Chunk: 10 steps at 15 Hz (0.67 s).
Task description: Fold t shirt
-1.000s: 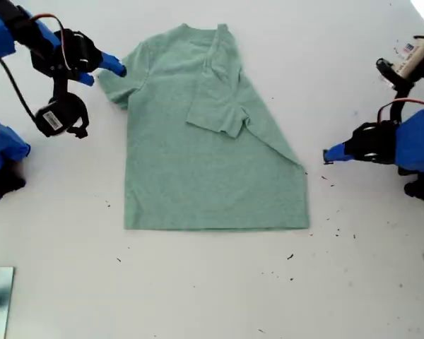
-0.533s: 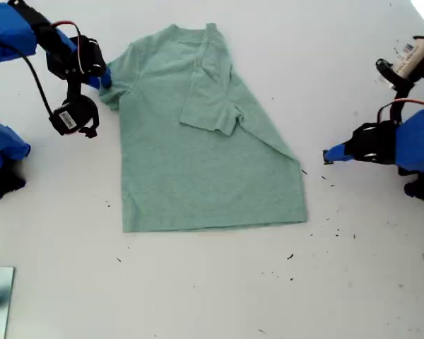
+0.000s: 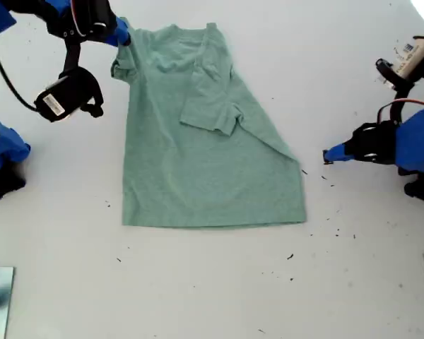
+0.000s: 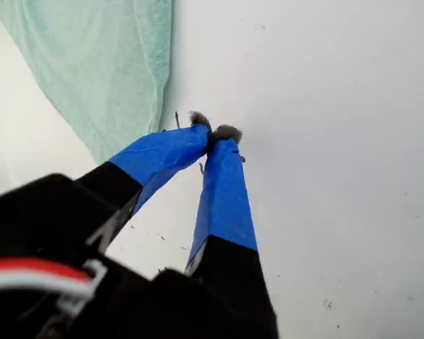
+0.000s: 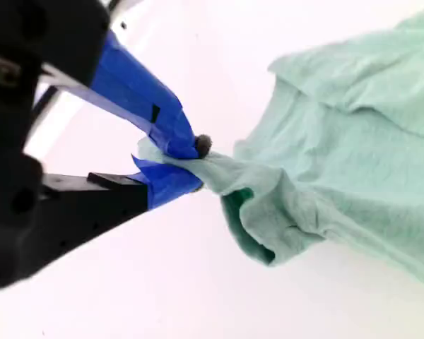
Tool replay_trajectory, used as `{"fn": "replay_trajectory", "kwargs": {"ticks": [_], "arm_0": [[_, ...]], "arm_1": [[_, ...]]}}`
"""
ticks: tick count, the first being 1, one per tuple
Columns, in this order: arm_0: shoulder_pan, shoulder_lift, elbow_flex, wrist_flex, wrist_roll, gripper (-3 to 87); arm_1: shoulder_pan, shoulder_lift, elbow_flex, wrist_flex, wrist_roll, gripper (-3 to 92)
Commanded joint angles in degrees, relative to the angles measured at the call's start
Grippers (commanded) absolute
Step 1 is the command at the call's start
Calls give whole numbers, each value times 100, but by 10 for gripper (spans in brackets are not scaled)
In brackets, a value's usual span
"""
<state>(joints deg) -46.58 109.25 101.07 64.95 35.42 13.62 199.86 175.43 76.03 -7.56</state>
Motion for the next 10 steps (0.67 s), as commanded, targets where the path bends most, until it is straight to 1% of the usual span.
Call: {"fn": "replay_trajectory", "kwargs": {"ticks": [1, 3, 4, 5, 6, 8, 10], "arm_0": [[527, 158, -624, -9, 18, -3], [888, -211, -703, -220, -62, -3], [1116, -510, -712, -466, -123, -3], [1371, -905, -853, -712, -193, -3], [1608, -1459, -1310, -773, -281, -3], [1890, -2566, -2566, -791, -448, -3], [1995, -3955, -4192, -466, -475, -3]], "arm_1": [[-62, 79, 290, -26, -18, 25], [-53, 79, 290, -26, -9, 25], [-44, 79, 290, -26, -9, 25], [-44, 79, 290, -26, -9, 25], [-53, 79, 290, -26, 0, 25], [-114, 79, 290, -26, 44, 25], [-167, 79, 290, -26, 97, 25]]}}
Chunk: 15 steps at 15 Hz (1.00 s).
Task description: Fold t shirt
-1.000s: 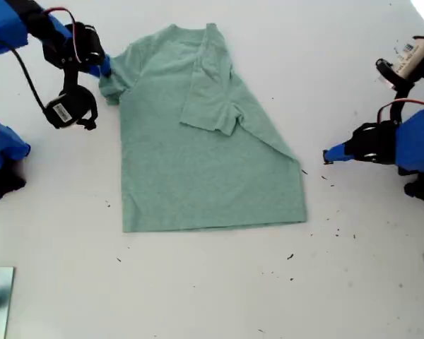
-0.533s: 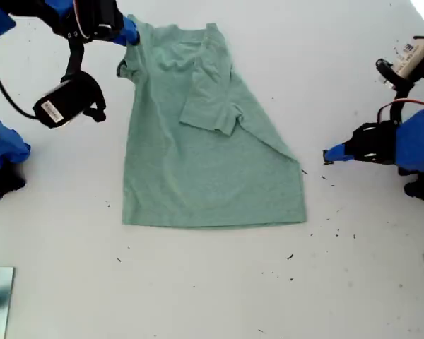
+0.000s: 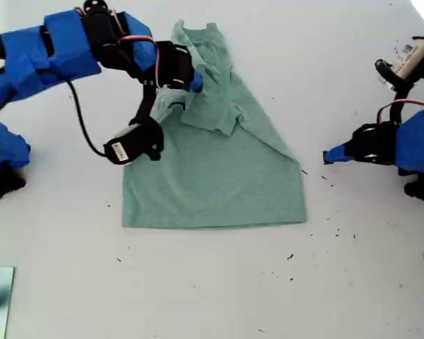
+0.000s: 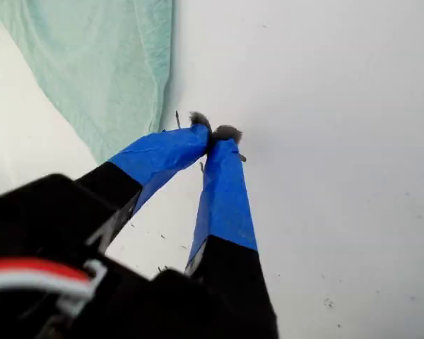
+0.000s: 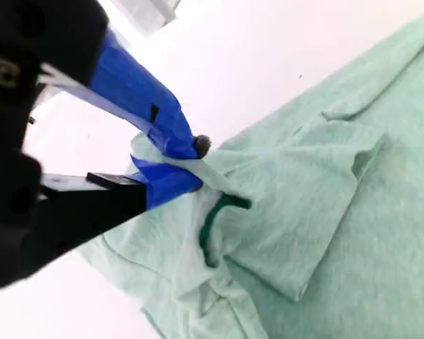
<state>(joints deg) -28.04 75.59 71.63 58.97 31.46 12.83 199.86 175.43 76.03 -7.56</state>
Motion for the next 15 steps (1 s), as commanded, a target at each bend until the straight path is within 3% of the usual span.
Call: {"fn": "replay_trajectory", "kwargs": {"ticks": [1, 2, 3, 4, 7, 8, 9, 11, 15], "arm_0": [[149, -1151, -1731, 123, -79, -3], [70, -1529, -1872, -70, -35, 53], [-97, -1802, -2101, 9, 9, 215], [-316, -1652, -2136, 343, 97, 232], [-765, 18, -1793, 2021, 202, 162], [-800, 809, -1195, 2268, 220, 128], [-721, 1705, -325, 2215, 246, 83], [-431, 3428, 1890, 1477, 167, 14], [-211, 7743, 7392, 237, -861, -2]], "arm_1": [[-97, 79, 290, -26, 105, 25], [-97, 79, 290, -26, 105, 25], [-70, 79, 290, -26, 88, 25], [-53, 79, 290, -26, 79, 25], [-44, 79, 290, -26, 53, 25], [-44, 79, 290, -26, 35, 25], [-44, 79, 290, -26, 9, 25], [0, 79, 290, -26, 0, 29], [35, 79, 290, -26, -105, 30]]}}
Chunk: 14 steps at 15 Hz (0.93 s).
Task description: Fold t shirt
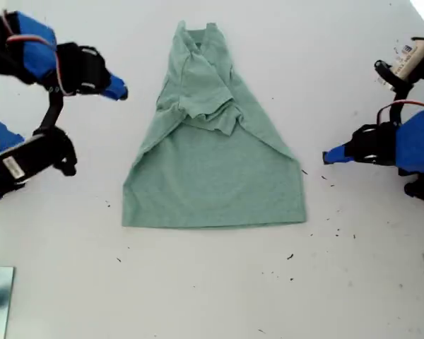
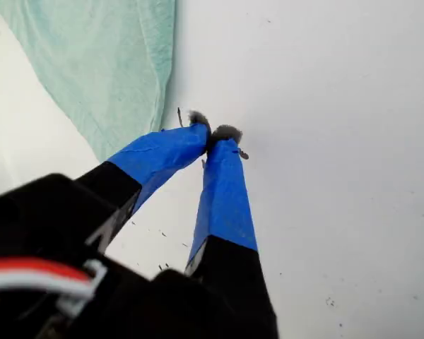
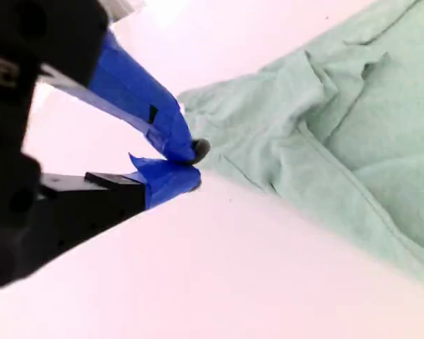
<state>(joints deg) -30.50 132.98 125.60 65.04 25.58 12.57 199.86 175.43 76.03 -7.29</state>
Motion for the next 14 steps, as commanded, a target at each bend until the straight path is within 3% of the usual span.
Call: {"fn": "replay_trajectory", "kwargs": {"ticks": [1, 2, 3, 5, 7, 8, 10, 12, 14], "arm_0": [[413, 3375, 3067, -729, -510, -2], [870, 3964, 3771, -791, -1107, -2], [1230, 4069, 4518, -1239, -1547, -2], [1731, 4368, 5256, -1468, -2057, -2], [1775, 5977, 5766, -1063, -2013, -2], [1863, 6996, 6056, -738, -1986, -2], [1828, 6548, 6012, -888, -2013, -2], [1828, 6759, 6038, -817, -1986, -2], [1846, 6741, 6047, -817, -1986, -2]], "arm_1": [[62, 79, 290, -26, -167, 27], [62, 79, 290, -26, -220, 26], [79, 79, 290, -26, -369, 23], [114, 79, 44, 114, -615, 23], [158, -835, -1521, 580, -1011, 23], [185, -2479, -3094, 923, -1301, 23], [88, -5414, -6855, 2452, -1872, 22], [-70, -6486, -8648, 2461, -2294, 20], [-167, -6917, -8771, 2452, -2452, 35]]}}
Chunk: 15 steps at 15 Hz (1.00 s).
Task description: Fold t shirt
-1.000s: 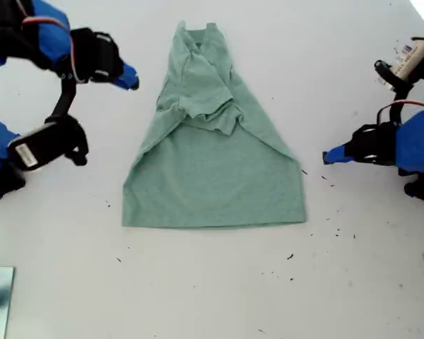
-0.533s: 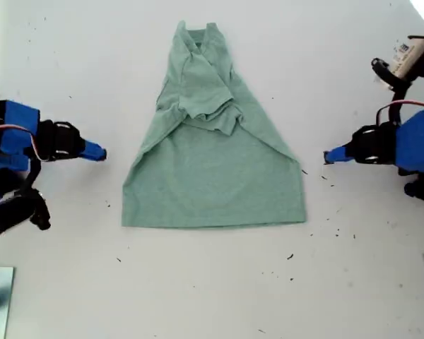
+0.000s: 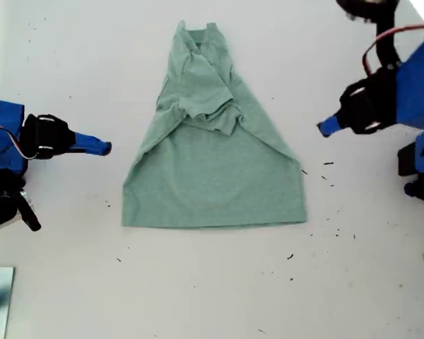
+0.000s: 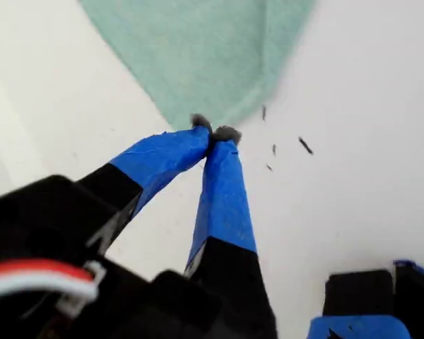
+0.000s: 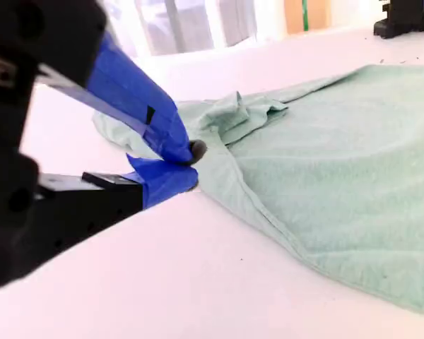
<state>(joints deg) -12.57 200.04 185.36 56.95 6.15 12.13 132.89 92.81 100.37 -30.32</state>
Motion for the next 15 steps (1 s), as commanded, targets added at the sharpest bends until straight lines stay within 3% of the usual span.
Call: {"fn": "replay_trajectory", "kwargs": {"ticks": [1, 4, 7, 13, 15], "arm_0": [[53, 35, 70, -9, -26, -2], [26, 35, 70, -18, 18, -2], [-9, 35, 70, -26, 88, -2], [44, 35, 70, -26, 114, -2], [44, 35, 70, -26, 114, -2]], "arm_1": [[-246, -281, -264, 9, -26, 142], [-747, -246, 686, -264, 589, 309], [-1266, -272, 2215, -1450, 1327, 303], [-2048, -1872, 3401, -3683, 2487, 217], [-2109, -2364, 3463, -4078, 2470, 95]]}}
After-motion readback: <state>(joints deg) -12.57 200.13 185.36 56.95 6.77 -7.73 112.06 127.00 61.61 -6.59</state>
